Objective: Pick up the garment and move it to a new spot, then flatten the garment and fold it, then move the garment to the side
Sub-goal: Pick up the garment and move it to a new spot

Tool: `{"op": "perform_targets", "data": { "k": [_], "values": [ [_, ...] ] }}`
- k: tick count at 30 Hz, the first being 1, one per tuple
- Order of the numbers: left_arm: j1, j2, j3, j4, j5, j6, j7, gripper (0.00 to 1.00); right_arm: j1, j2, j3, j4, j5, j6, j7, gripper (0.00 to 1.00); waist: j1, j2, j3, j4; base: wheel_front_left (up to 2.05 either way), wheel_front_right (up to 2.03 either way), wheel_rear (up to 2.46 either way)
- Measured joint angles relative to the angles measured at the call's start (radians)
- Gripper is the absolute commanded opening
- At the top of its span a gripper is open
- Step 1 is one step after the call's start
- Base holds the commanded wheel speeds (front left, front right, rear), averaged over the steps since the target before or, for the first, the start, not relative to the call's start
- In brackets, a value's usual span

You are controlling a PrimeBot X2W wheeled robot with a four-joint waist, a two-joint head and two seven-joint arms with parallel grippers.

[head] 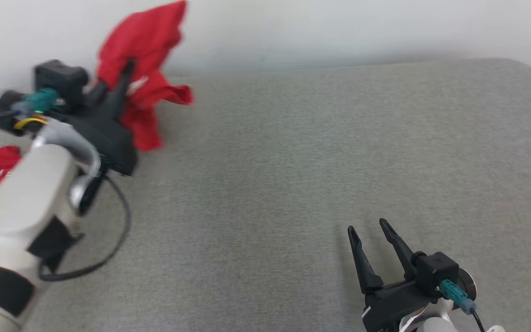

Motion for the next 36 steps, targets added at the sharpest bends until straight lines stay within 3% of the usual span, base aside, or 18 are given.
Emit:
{"op": "perform_targets", "data": {
  "k": [11, 15, 21, 22, 23, 24, 36],
  "values": [
    [0.075, -0.214, -0.101, -0.074, -0.031, 0.000, -0.053, 0.00, 0.016, 0.015, -0.014, 0.005, 0.003, 0.000, 0.000, 1.00, 0.0001, 0.0000, -0.009, -0.102, 0.00, 0.00, 0.00],
    [0.126, -0.286, -0.072, -0.115, -0.019, 0.000, -0.054, 0.00, 0.015, 0.019, -0.013, 0.006, 0.003, 0.000, 0.000, 1.00, 0.0002, 0.0000, -0.008, -0.133, 0.00, 0.00, 0.00],
    [0.248, -0.324, -0.019, -0.131, 0.062, 0.000, -0.056, 0.00, 0.016, 0.027, -0.015, 0.009, 0.003, 0.000, 0.000, 1.00, 0.0002, 0.0000, -0.010, -0.167, 0.00, 0.00, 0.00],
    [0.270, -0.324, -0.002, -0.130, 0.072, 0.000, -0.056, 0.11, 0.016, 0.028, -0.016, 0.009, 0.003, 0.000, 0.000, 1.00, 0.0002, 0.0000, -0.010, -0.171, 0.00, 0.00, 0.00],
    [0.287, -0.323, 0.013, -0.127, 0.084, 0.000, -0.056, 0.43, 0.017, 0.029, -0.018, 0.009, 0.003, 0.000, 0.000, 1.00, 0.0001, 0.0000, -0.010, -0.174, 0.00, 0.00, 0.00],
    [0.303, -0.321, 0.023, -0.120, 0.100, 0.000, -0.056, 1.00, 0.017, 0.030, -0.019, 0.009, 0.003, 0.000, 0.000, 1.00, 0.0001, -0.0001, -0.010, -0.176, 0.00, 0.00, 0.00],
    [0.552, -0.282, 0.341, -0.152, 0.291, 0.034, -0.056, 1.00, 0.032, 0.035, -0.045, 0.002, -0.009, 0.000, 0.000, 1.00, 0.0001, 0.0000, -0.033, -0.154, 0.00, 0.00, 0.00]
  ]
}}
